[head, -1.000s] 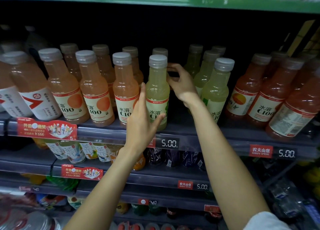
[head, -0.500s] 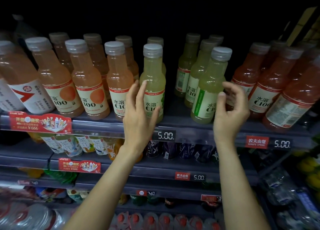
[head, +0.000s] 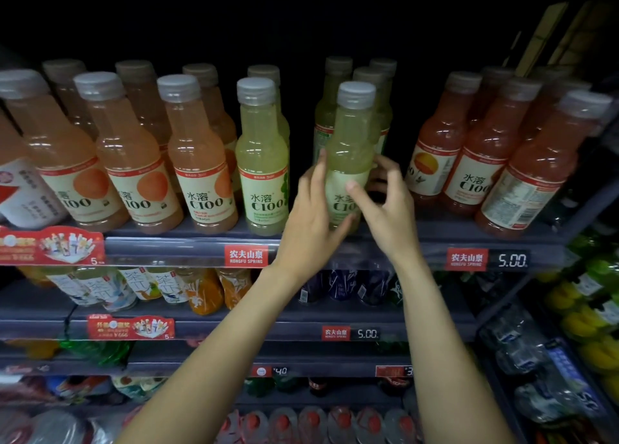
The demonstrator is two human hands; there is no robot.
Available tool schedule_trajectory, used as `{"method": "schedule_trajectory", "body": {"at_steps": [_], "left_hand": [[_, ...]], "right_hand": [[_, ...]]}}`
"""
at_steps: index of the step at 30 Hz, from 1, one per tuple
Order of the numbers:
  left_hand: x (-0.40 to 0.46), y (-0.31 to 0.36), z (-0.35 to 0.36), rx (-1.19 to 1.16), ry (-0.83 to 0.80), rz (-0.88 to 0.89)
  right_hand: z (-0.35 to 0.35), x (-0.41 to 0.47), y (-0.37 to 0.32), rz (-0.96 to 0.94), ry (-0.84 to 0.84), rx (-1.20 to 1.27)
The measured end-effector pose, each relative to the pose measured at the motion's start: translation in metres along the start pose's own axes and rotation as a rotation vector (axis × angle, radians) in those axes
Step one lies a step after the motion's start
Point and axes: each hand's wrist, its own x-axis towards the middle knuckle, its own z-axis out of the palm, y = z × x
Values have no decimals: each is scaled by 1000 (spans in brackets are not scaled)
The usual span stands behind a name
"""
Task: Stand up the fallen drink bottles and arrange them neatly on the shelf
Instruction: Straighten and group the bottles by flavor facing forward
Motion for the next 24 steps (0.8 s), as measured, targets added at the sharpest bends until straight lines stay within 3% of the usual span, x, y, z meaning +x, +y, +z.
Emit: {"method": "schedule_trajectory", "body": {"at_steps": [11, 20, 24], "left_hand": [[-8, 0, -5, 109, 170, -59], [-9, 3, -7, 186, 180, -97], [-9, 3, -5, 212, 176, -116]], "right_hand": [[13, -7, -7, -23, -52, 104], [8, -3, -2, -56, -114, 87], [-25, 18, 2, -99, 119, 67]]}}
